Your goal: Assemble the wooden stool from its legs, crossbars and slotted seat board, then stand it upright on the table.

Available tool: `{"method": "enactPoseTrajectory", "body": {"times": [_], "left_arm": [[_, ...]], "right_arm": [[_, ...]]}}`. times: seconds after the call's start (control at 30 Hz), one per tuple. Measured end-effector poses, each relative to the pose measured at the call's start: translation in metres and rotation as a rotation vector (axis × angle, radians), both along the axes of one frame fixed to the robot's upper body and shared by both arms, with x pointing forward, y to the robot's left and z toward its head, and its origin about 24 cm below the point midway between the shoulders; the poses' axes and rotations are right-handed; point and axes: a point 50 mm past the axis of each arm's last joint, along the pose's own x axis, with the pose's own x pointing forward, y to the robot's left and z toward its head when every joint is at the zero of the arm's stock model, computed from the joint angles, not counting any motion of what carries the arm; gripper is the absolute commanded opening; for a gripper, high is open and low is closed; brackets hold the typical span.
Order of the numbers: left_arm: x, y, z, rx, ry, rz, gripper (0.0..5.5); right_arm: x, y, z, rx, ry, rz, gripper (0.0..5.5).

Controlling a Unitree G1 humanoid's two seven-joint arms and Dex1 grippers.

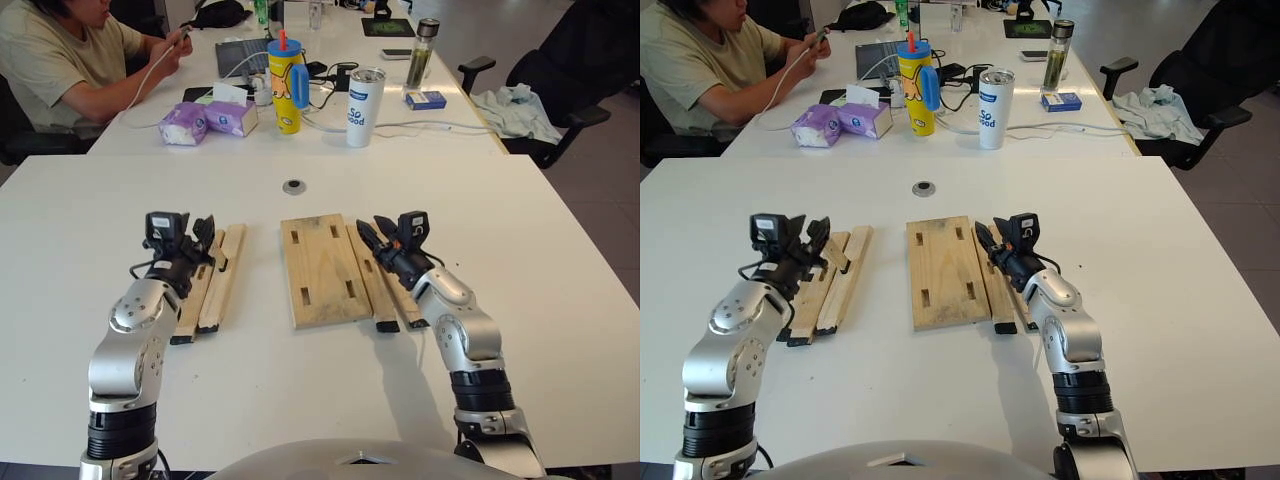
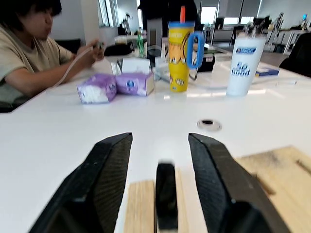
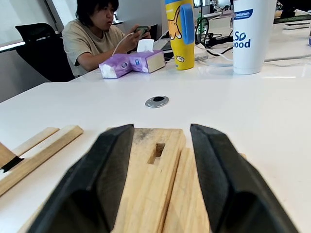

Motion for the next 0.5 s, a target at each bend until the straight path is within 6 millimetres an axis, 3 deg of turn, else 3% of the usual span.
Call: {"method": "enactPoseTrajectory", "body": {"times": [0.1,0.2,0.33,0.4,0.5], "left_arm": [[0.008,-0.006,0.03,-0.016,-0.135,-0.013,2.09],[0.036,-0.008,0.073,-0.047,-0.257,0.003,2.09],[0.056,-0.008,0.097,-0.06,-0.284,-0.009,2.09],[0.062,-0.005,0.077,-0.067,-0.165,-0.007,2.09],[0.056,0.001,0.02,-0.09,0.094,0.024,2.09]], "right_arm": [[0.003,0.002,0.002,0.005,-0.014,0.007,2.15],[0.008,0.005,0.005,0.009,-0.025,0.022,2.15],[0.012,0.007,0.006,0.009,-0.035,0.036,2.15],[0.014,0.008,0.007,0.008,-0.042,0.038,2.15],[0.015,0.01,0.008,0.004,-0.05,0.046,2.15]]}}
